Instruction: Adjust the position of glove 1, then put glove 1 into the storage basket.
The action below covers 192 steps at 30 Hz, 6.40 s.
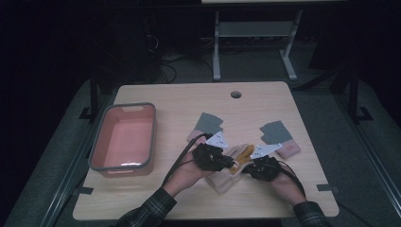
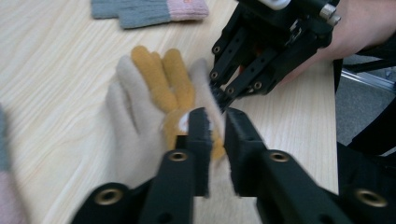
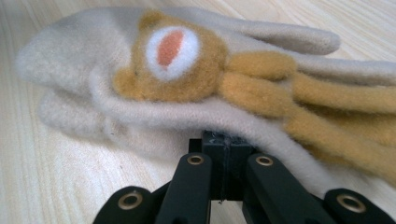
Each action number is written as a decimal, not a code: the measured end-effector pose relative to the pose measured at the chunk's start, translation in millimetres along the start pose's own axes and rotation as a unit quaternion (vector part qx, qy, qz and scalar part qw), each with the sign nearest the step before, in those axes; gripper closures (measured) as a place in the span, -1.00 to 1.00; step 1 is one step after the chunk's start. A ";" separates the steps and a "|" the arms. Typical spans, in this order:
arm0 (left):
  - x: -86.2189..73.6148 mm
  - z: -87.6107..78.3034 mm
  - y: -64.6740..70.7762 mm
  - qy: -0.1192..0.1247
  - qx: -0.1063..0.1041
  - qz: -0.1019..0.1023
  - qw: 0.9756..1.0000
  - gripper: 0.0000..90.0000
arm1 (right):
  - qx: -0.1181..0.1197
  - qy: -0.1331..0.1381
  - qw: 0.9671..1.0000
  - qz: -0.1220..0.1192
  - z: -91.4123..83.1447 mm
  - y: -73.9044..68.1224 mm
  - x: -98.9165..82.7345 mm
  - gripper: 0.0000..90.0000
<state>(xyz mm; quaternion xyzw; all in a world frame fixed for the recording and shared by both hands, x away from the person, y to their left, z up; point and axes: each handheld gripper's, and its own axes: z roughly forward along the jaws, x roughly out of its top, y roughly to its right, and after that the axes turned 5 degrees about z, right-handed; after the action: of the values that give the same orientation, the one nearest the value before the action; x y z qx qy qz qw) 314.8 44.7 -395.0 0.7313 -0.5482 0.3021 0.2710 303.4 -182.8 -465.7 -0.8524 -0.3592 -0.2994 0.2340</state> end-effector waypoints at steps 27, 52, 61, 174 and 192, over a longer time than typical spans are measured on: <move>-72.7 -3.2 -23.0 -0.039 0.005 -0.093 0.995 -0.06 | -0.012 -0.007 1.000 -0.001 -8.8 2.3 -9.9 1.00; -63.4 -1.1 -9.9 -0.049 0.000 -0.108 0.993 0.32 | -0.016 -0.007 1.000 -0.004 -9.9 2.4 -10.2 0.93; -48.1 -0.4 -13.2 -0.022 0.025 -0.075 0.997 -0.49 | -0.047 0.003 0.999 0.009 -30.0 10.5 -24.3 0.17; -84.3 -188.3 -91.5 0.057 0.114 -0.166 0.978 0.71 | -0.086 0.033 0.995 0.028 -31.6 25.7 -49.8 -0.71; -140.0 -227.2 -111.4 0.064 0.166 -0.229 0.957 0.71 | -0.086 0.033 0.995 0.028 -31.6 25.6 -49.8 -0.71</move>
<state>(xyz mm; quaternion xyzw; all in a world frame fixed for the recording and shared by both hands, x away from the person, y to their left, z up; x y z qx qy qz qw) 359.2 327.4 -353.4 0.8511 -0.2895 0.3647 0.2423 283.8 -241.9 -481.8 -0.8689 -0.2999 -0.3504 0.1795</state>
